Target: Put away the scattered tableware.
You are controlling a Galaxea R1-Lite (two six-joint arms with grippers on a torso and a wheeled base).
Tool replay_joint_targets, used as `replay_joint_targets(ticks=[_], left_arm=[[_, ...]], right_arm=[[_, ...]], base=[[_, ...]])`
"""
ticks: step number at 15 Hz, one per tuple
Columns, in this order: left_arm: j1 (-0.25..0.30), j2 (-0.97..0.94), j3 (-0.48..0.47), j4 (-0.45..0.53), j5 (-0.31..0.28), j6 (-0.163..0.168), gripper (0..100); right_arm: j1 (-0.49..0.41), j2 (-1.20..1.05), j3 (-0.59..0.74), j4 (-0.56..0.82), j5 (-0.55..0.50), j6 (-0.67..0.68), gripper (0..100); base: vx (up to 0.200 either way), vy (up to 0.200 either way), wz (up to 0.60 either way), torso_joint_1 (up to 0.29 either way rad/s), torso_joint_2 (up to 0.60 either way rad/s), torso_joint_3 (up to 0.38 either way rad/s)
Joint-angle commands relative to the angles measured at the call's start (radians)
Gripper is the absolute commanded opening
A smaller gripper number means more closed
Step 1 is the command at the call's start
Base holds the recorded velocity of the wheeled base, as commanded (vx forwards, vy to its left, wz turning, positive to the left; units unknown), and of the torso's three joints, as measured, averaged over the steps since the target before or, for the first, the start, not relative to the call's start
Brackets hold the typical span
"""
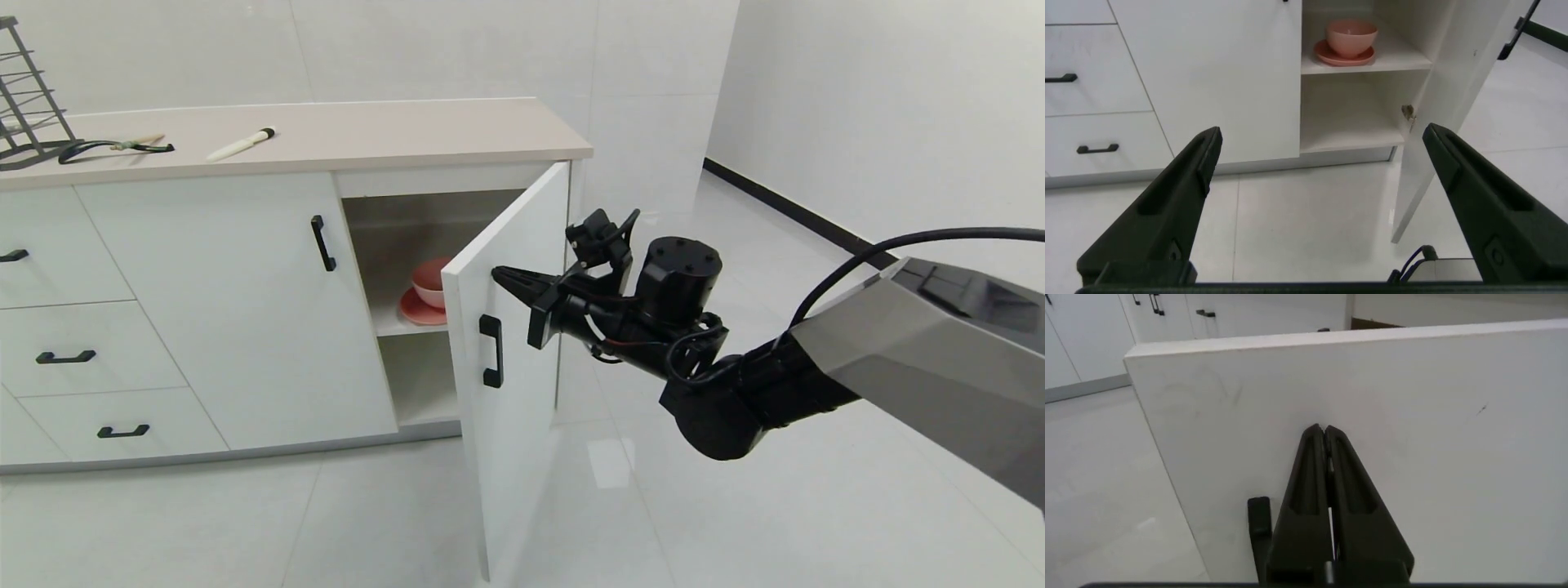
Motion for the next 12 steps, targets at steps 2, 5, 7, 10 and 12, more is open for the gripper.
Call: replay_joint_targets(ticks=[2, 5, 7, 10, 12], left_arm=[[0.0, 0.0, 0.0, 0.0, 0.0, -0.001, 100], [0.0, 0.0, 0.0, 0.0, 0.0, -0.001, 100], [0.0, 0.0, 0.0, 0.0, 0.0, -0.001, 100], [0.0, 0.0, 0.0, 0.0, 0.0, -0.001, 100], [0.0, 0.0, 0.0, 0.0, 0.0, -0.001, 100]], right_arm=[[0.0, 0.055, -0.056, -0.005, 0.001, 0.0, 0], [-0.003, 0.15, -0.168, -0.018, -0.003, -0.002, 0], [-0.003, 0.201, -0.225, -0.028, -0.001, -0.002, 0], [-0.012, 0.233, -0.294, -0.035, -0.004, -0.005, 0], [-0.026, 0.232, -0.297, -0.095, -0.003, -0.006, 0]], base=[[0.0, 0.0, 0.0, 0.0, 0.0, 0.0], [0.0, 0.0, 0.0, 0.0, 0.0, 0.0], [0.0, 0.0, 0.0, 0.0, 0.0, 0.0], [0.0, 0.0, 0.0, 0.0, 0.0, 0.0], [0.0, 0.0, 0.0, 0.0, 0.0, 0.0]])
